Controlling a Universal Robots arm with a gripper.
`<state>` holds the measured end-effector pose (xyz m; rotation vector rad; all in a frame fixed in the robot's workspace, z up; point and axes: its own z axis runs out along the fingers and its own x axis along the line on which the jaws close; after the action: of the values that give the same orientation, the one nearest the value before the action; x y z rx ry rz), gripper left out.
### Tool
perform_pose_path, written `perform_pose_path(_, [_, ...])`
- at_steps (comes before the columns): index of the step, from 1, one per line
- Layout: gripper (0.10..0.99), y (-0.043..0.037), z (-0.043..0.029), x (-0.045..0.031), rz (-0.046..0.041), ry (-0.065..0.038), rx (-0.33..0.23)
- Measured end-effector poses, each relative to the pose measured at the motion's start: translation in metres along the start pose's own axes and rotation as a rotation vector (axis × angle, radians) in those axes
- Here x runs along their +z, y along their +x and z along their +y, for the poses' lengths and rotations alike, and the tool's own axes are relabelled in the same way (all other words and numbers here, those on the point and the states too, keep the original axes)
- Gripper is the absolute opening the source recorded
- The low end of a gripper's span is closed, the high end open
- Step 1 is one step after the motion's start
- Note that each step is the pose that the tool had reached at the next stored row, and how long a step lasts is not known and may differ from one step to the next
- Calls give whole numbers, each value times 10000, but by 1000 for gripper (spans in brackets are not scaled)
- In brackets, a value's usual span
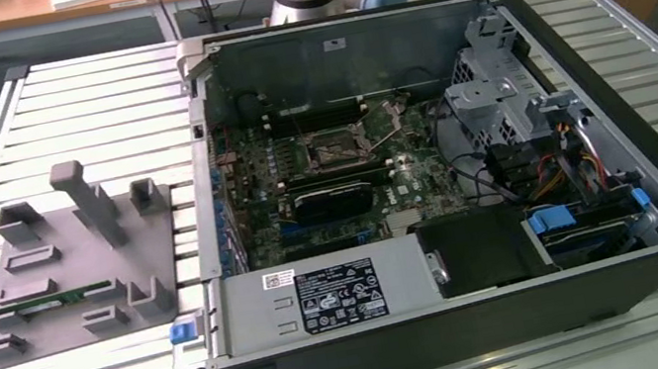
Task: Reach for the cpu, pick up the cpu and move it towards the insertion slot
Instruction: 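Pick up the cpu and move it towards the insertion slot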
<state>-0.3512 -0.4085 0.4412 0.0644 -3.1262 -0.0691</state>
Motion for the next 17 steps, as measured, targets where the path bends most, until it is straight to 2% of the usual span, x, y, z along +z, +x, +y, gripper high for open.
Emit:
perform_pose_path(6, [537, -146, -6, 99, 0, 0, -1])
perform_pose_path(17, [537, -644, 7, 246, -1, 0, 0])
